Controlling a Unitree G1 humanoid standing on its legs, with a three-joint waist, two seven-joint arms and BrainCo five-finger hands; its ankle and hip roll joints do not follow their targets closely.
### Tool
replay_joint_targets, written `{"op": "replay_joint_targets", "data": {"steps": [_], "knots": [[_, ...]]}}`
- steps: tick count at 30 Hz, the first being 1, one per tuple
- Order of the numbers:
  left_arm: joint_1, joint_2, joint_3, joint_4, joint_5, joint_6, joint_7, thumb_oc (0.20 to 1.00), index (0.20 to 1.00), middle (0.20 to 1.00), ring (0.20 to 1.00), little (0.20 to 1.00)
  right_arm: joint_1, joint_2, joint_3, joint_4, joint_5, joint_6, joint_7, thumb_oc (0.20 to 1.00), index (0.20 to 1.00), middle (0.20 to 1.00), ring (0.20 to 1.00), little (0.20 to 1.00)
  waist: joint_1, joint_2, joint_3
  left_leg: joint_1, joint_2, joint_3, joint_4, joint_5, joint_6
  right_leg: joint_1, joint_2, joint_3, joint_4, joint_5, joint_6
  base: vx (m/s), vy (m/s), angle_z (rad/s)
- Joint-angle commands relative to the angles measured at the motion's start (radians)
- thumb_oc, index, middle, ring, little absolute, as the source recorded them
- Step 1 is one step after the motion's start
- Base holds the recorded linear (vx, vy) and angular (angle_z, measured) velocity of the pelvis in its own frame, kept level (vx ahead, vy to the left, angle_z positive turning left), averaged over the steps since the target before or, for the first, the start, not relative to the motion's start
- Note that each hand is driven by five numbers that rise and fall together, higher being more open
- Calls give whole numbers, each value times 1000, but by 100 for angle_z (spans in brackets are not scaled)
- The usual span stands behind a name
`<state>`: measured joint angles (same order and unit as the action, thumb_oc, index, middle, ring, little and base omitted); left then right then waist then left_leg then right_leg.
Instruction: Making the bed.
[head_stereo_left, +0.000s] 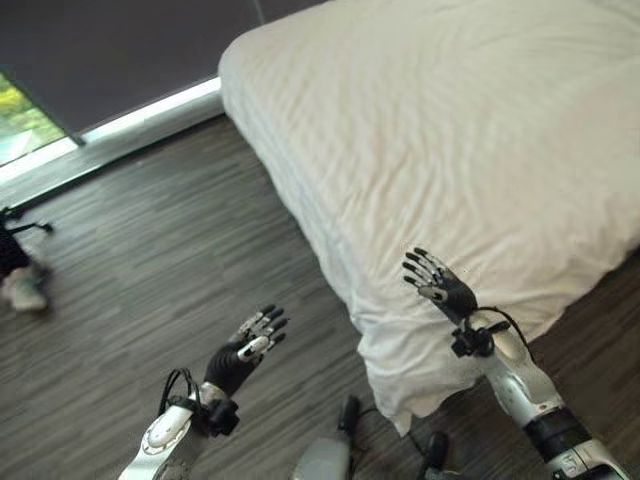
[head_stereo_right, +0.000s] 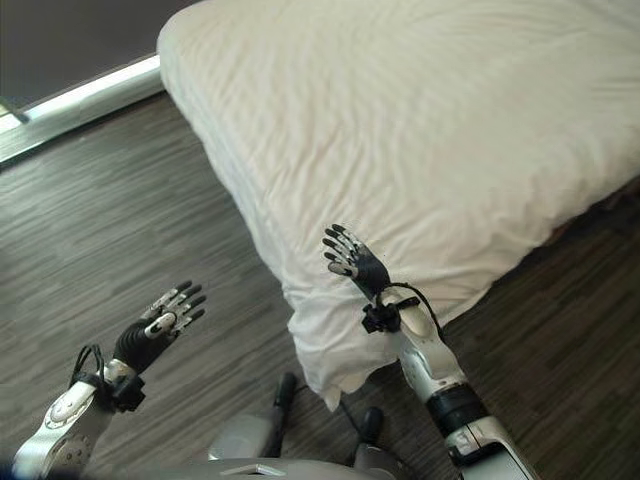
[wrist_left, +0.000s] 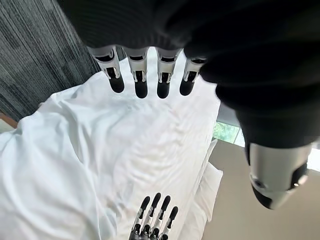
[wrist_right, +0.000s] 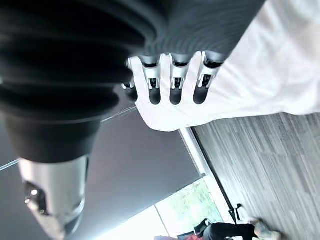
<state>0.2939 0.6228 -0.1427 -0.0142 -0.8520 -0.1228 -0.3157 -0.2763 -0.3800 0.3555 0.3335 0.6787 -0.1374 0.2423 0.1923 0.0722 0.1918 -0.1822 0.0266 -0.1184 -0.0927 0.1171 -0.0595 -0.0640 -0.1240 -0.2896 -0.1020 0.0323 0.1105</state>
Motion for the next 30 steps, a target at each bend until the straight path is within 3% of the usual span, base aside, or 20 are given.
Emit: {"op": "replay_joint_targets", "data": {"steps": [1, 3, 4, 17, 23, 26, 27, 29, 30], "knots": [[-75, 14, -2, 17, -29, -59, -7, 1000, 1000, 1000, 1000, 1000, -86, -41, 27, -70, 9, -43, -5, 1000, 1000, 1000, 1000, 1000, -3, -14, 38, -5, -25, 69, 5, -2, 6, 3, -32, 8, 15, 21, 30, -108, 28, 15], [-88, 0, -16, 27, -26, -65, -5, 1000, 1000, 1000, 1000, 1000, -120, -22, 43, -75, 28, -45, -1, 1000, 1000, 1000, 1000, 1000, 5, -10, 51, -22, -24, 74, 5, 5, 4, -19, -32, 13, 15, 30, 30, -71, 23, 0], [-96, -5, -21, 34, -22, -68, -2, 1000, 1000, 1000, 1000, 1000, -136, -8, 53, -72, 34, -48, -2, 200, 200, 200, 200, 200, 9, -9, 55, -30, -23, 78, 5, 7, 3, -27, -31, 16, 15, 31, 29, -51, 13, -6], [-98, -69, -9, 52, 34, -79, 22, 1000, 1000, 1000, 1000, 1000, 19, 64, -35, -21, 144, -30, -2, 200, 200, 200, 200, 200, -20, -18, 101, -50, -13, 118, 5, 10, 3, -73, -26, 42, 15, 47, 26, -21, 16, -6], [-84, -75, 15, 60, 48, -79, 24, 1000, 1000, 1000, 1000, 1000, 121, 36, -111, 35, 108, -30, -18, 200, 200, 200, 200, 200, -46, -15, 121, -53, -12, 120, 5, 10, 3, -77, -28, 43, 15, 49, 26, -11, 6, -9], [-75, -77, 15, 63, 44, -74, 25, 1000, 1000, 1000, 1000, 1000, 143, 40, -181, 155, 115, -37, -48, 200, 200, 200, 200, 200, -60, -7, 127, -56, -14, 119, 5, 10, 4, -82, -30, 47, 15, 52, 26, 0, 0, 0], [-77, -77, 8, 64, 33, -70, 27, 1000, 1000, 1000, 1000, 1000, 128, 51, -235, 333, 116, -42, -89, 200, 200, 200, 200, 200, -65, 2, 130, -53, -15, 115, 6, 6, 5, -80, -31, 53, 15, 50, 25, 0, 0, 0], [-80, -77, 7, 62, 28, -68, 26, 1000, 1000, 1000, 1000, 1000, 122, 55, -262, 395, 121, -39, -97, 200, 200, 200, 200, 200, -68, 6, 128, -58, -16, 112, 5, 8, 7, -85, -33, 54, 15, 51, 24, 3, 5, -2], [-86, -78, -2, 64, 20, -64, 21, 1000, 1000, 1000, 1000, 1000, 102, 52, -336, 588, 142, -33, -125, 200, 200, 200, 200, 200, -72, 14, 130, -52, -19, 110, 6, 1, 7, -78, -34, 55, 15, 45, 24, 0, 0, 0]]}}
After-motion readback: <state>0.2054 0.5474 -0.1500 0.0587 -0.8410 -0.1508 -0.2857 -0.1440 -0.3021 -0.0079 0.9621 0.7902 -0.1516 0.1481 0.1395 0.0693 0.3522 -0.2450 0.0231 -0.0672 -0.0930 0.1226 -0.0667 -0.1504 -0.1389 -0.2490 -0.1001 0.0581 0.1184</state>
